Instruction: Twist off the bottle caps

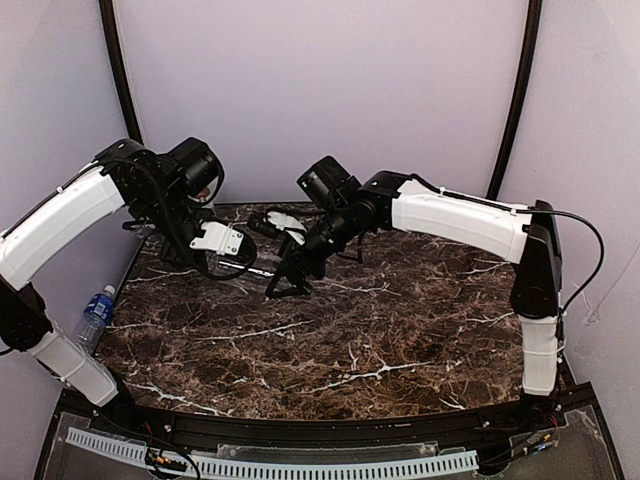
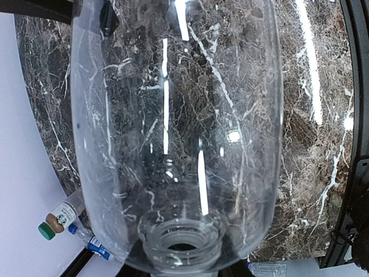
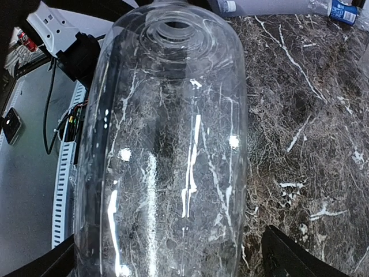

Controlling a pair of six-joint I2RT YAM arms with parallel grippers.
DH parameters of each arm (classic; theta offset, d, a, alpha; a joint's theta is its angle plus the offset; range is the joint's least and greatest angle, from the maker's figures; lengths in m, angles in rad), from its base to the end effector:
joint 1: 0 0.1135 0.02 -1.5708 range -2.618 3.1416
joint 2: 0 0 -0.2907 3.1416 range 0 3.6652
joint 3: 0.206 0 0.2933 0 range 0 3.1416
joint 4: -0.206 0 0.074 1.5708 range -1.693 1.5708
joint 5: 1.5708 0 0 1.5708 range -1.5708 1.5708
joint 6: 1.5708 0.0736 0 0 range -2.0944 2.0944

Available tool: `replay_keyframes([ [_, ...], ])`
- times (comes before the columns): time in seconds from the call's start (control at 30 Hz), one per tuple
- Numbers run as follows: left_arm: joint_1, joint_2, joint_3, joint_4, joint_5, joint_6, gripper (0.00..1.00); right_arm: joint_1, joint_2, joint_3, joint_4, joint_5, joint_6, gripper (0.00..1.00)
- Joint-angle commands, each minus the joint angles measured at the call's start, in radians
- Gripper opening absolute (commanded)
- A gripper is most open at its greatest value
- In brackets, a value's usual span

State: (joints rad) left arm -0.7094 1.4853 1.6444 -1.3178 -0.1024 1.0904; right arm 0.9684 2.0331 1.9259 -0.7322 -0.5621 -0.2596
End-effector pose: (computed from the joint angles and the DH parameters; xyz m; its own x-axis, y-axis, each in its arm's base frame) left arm 0.2539 -0.2080 0.3730 0.2258 0.9688 -0.1020 0.9016 -0.1682 0.3985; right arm 0.2694 0.4610 0.3012 -0.1768 -0.6405 -0.7473 -0.9770 0.0225 0.2119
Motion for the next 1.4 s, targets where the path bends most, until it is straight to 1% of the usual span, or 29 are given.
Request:
replay_keyframes([
  [0.0,-0.028,0.001,0.039,-0.048,-0.032,0.01,0.01,0.0,0.056,0.085,-0.037,-0.015,0.045,0.88],
  [0.07,-0.028,-0.005,0.043,-0.038,-0.047,0.014,0.01,0.0,0.065,0.086,-0.053,-0.012,0.043,0.8],
  [0.2,-0.028,-0.017,0.039,-0.03,-0.064,0.014,0.01,-0.002,0.039,0.053,-0.041,-0.011,0.038,0.65],
  [0.23,-0.028,-0.019,0.039,-0.018,-0.067,0.01,0.02,-0.002,0.03,0.044,-0.027,-0.011,0.043,0.61],
  [0.27,-0.028,-0.02,0.039,-0.008,-0.073,-0.005,0.09,-0.002,0.02,0.032,-0.01,-0.009,0.049,0.58],
  [0.3,-0.028,-0.02,0.037,0.021,-0.091,-0.014,0.35,-0.002,0.008,0.022,0.009,-0.002,0.058,0.56],
  [0.33,-0.028,-0.025,0.035,0.041,-0.103,-0.033,0.5,-0.002,-0.003,0.008,0.032,0.009,0.07,0.55],
  [0.37,-0.028,-0.028,0.034,0.076,-0.123,-0.043,0.74,-0.002,-0.015,-0.004,0.054,0.028,0.082,0.53],
  [0.4,-0.028,-0.036,0.034,0.096,-0.134,-0.06,0.83,-0.002,-0.026,-0.017,0.081,0.049,0.099,0.5],
  [0.43,-0.028,-0.046,0.036,0.142,-0.156,-0.069,0.95,-0.002,-0.043,-0.033,0.109,0.075,0.115,0.48],
  [0.5,-0.028,-0.065,0.042,0.225,-0.192,-0.095,0.98,-0.002,-0.076,-0.073,0.182,0.138,0.161,0.46],
  [0.6,-0.023,-0.096,0.069,0.334,-0.219,-0.149,0.99,-0.003,-0.155,-0.181,0.34,0.254,0.249,0.45],
  [0.67,-0.012,-0.118,0.116,0.398,-0.181,-0.223,0.99,-0.002,-0.213,-0.264,0.514,0.308,0.335,0.44],
  [0.7,0.001,-0.123,0.162,0.42,-0.158,-0.308,0.99,-0.001,-0.241,-0.311,0.598,0.327,0.373,0.43],
  [0.73,0.008,-0.127,0.185,0.424,-0.089,-0.356,0.99,0.003,-0.271,-0.36,0.687,0.348,0.41,0.43],
  [0.77,0.024,-0.138,0.219,0.434,-0.049,-0.454,0.99,0.009,-0.296,-0.407,0.783,0.373,0.456,0.43],
  [0.8,0.03,-0.145,0.229,0.442,0.037,-0.501,0.99,0.015,-0.32,-0.452,0.879,0.398,0.482,0.42],
  [0.83,0.039,-0.16,0.232,0.459,0.087,-0.602,0.99,0.02,-0.336,-0.49,0.973,0.422,0.504,0.42],
  [0.87,0.043,-0.167,0.228,0.467,0.178,-0.647,0.99,0.031,-0.348,-0.524,1.059,0.443,0.517,0.41],
  [0.9,0.044,-0.18,0.224,0.488,0.223,-0.742,0.99,0.042,-0.354,-0.548,1.134,0.461,0.521,0.4],
  [0.93,0.045,-0.184,0.206,0.499,0.315,-0.789,0.99,0.054,-0.355,-0.566,1.204,0.475,0.517,0.4],
  [0.97,0.045,-0.193,0.195,0.533,0.36,-0.873,0.99,0.069,-0.353,-0.579,1.263,0.488,0.506,0.4],
  [1.0,0.045,-0.195,0.177,0.566,0.434,-0.916,0.98,0.083,-0.348,-0.585,1.318,0.496,0.49,0.4],
  [1.03,0.046,-0.19,0.172,0.578,0.471,-0.982,0.98,0.099,-0.34,-0.588,1.365,0.497,0.471,0.4],
  [1.07,0.046,-0.183,0.168,0.596,0.544,-1.007,0.98,0.118,-0.33,-0.585,1.398,0.491,0.453,0.4],
  [1.1,0.047,-0.172,0.166,0.608,0.582,-1.041,0.98,0.128,-0.319,-0.576,1.421,0.477,0.436,0.4],
  [1.17,0.048,-0.153,0.163,0.639,0.696,-1.072,0.98,0.143,-0.295,-0.547,1.43,0.436,0.42,0.41],
  [1.27,0.047,-0.138,0.167,0.662,0.733,-1.084,0.98,0.149,-0.281,-0.541,1.465,0.406,0.429,0.4],
  [1.37,0.05,-0.144,0.166,0.662,0.684,-1.079,0.98,0.151,-0.287,-0.571,1.554,0.39,0.428,0.39],
])
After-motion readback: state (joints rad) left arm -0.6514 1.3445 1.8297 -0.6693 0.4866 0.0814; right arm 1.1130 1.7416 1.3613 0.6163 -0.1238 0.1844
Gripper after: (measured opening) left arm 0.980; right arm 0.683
